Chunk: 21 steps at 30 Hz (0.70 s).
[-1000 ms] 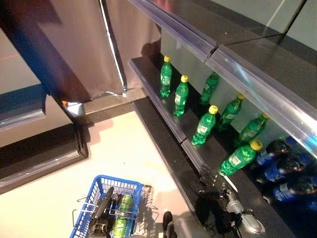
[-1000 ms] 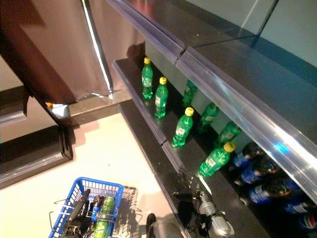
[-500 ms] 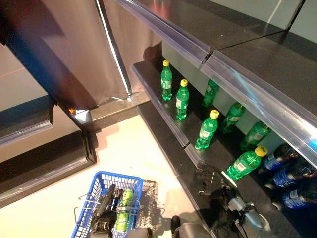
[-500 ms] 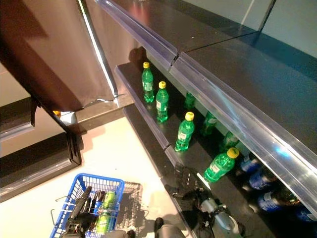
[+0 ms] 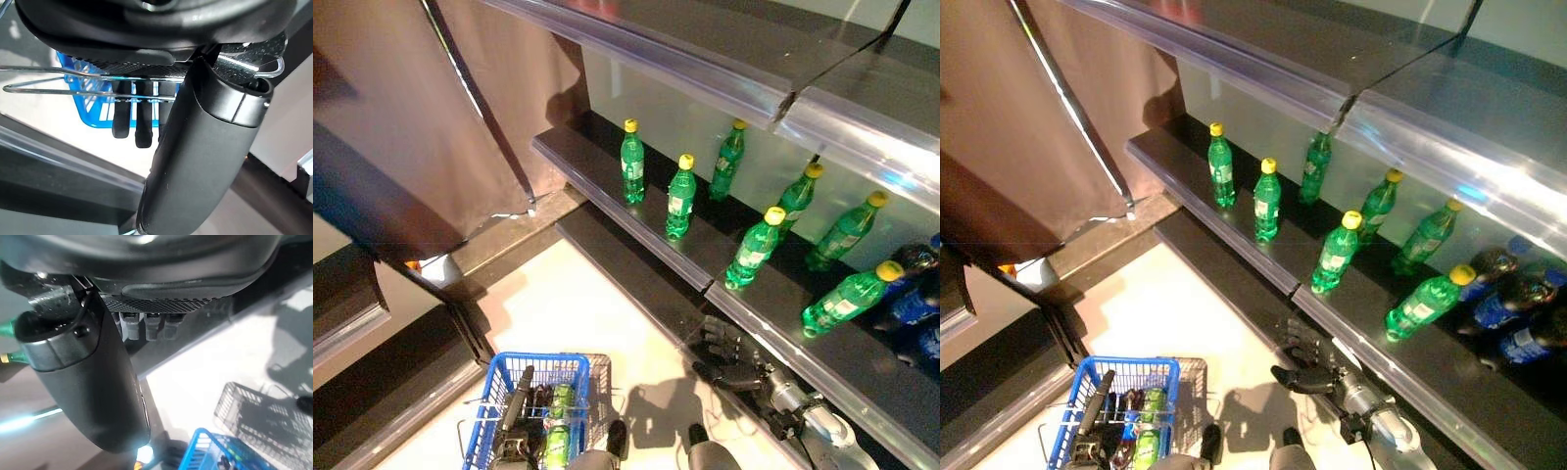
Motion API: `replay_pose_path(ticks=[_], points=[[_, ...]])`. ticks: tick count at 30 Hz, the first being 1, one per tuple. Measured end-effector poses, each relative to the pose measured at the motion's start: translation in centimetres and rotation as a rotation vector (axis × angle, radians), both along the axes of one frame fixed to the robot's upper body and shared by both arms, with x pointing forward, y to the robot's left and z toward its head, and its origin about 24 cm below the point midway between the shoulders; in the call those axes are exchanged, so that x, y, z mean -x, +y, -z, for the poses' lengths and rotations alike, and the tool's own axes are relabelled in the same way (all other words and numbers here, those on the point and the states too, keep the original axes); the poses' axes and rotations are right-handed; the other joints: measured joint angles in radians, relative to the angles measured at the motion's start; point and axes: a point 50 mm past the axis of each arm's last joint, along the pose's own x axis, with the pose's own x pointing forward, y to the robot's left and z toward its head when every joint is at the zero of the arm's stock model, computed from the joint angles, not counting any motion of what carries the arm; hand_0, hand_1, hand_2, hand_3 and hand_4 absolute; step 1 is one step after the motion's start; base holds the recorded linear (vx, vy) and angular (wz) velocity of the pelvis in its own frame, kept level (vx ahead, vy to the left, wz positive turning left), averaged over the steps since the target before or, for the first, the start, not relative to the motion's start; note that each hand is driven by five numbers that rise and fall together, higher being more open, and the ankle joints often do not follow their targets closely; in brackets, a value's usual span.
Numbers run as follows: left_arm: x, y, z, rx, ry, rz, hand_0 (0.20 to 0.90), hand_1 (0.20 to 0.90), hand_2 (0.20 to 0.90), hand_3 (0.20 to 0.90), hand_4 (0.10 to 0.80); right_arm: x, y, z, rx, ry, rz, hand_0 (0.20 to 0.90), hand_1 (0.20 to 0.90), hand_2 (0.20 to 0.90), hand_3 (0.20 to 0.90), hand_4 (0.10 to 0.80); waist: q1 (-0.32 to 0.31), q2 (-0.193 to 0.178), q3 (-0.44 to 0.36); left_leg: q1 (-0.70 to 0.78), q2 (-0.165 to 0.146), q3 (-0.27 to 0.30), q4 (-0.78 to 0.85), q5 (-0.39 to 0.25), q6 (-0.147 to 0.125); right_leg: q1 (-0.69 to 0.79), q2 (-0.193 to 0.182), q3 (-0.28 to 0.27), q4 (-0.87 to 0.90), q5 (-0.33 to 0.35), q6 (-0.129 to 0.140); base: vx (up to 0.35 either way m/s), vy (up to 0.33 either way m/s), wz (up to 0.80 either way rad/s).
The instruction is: Pick up the drink and place into the basket.
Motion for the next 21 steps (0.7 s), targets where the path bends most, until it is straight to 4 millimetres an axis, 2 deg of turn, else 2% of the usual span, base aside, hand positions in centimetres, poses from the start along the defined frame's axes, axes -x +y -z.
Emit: replay_pose_path(ticks=[1, 2, 3, 5, 7, 12, 21], points=[[-0.1, 0.4, -0.1, -0.009, -0.002, -0.002, 0.3, 0.3, 0.3, 0.2, 0.1, 0.0, 0.5, 0.1, -0.02, 0.0, 0.003, 0.9, 0.9, 0.9, 0.9, 0.8, 0.011, -0.011, 0.006, 0.016, -0.007, 0.021, -0.005, 0.001, 0.011, 0.001, 0.0, -0.009, -0.01, 0.016, 0.014, 0.041, 0.309, -1.01], [0.2, 1.1, -0.2, -0.031, 0.003, -0.013, 0.3, 0.3, 0.3, 0.2, 0.1, -0.2, 1.2, 0.2, -0.041, -0.004, -0.008, 0.9, 0.9, 0.9, 0.9, 0.8, 0.047, -0.017, 0.011, 0.047, 0.007, 0.094, -0.028, -0.003, 0.021, -0.007, -0.011, -0.087, -0.037, 0.057, -0.019, 0.025, 0.279, -1.35], [0.6, 1.6, -0.2, -0.04, 0.006, -0.033, 0.3, 0.3, 0.3, 0.2, 0.1, -0.2, 1.5, 0.2, -0.054, -0.009, -0.009, 0.9, 0.9, 0.9, 0.9, 0.8, 0.071, -0.019, 0.012, 0.066, 0.016, 0.138, -0.039, -0.008, 0.03, -0.001, -0.013, -0.154, -0.058, 0.061, -0.025, 0.018, 0.243, -1.31], [1.0, 2.2, -0.3, -0.052, 0.007, -0.056, 0.3, 0.3, 0.3, 0.2, 0.1, -0.3, 1.7, 0.2, -0.061, -0.014, -0.008, 0.9, 0.9, 0.9, 0.9, 0.8, 0.084, -0.023, 0.01, 0.087, 0.023, 0.175, -0.061, -0.015, 0.03, 0.005, -0.011, -0.221, -0.073, 0.065, -0.017, 0.02, 0.129, -0.76], [1.1, 2.9, -0.6, -0.075, -0.007, -0.055, 0.3, 0.3, 0.3, 0.2, 0.1, -0.2, 1.6, 0.3, -0.057, -0.011, 0.002, 0.9, 0.9, 0.9, 0.9, 0.8, 0.078, -0.043, 0.001, 0.094, 0.018, 0.184, -0.078, -0.016, 0.024, 0.032, 0.0, -0.222, -0.102, 0.095, 0.011, 0.037, 0.09, -0.31], [0.5, 3.0, -0.9, -0.083, -0.03, -0.036, 0.3, 0.3, 0.3, 0.2, 0.1, -0.2, 1.4, 0.3, -0.027, -0.013, 0.043, 0.9, 0.9, 0.9, 0.9, 0.8, 0.067, -0.053, -0.005, 0.098, 0.035, 0.19, -0.085, -0.018, 0.012, 0.062, 0.022, -0.215, -0.166, 0.128, -0.003, 0.066, 0.006, -0.06], [-0.4, 0.1, -0.4, -0.054, -0.029, 0.063, 0.3, 0.3, 0.3, 0.2, 0.1, -0.3, 1.5, 0.5, -0.014, -0.037, 0.109, 0.9, 0.9, 0.9, 0.9, 0.8, 0.041, -0.056, -0.007, 0.107, 0.061, 0.173, -0.085, -0.022, -0.005, 0.087, 0.048, -0.241, -0.181, 0.124, -0.019, 0.086, -0.065, 0.05]])
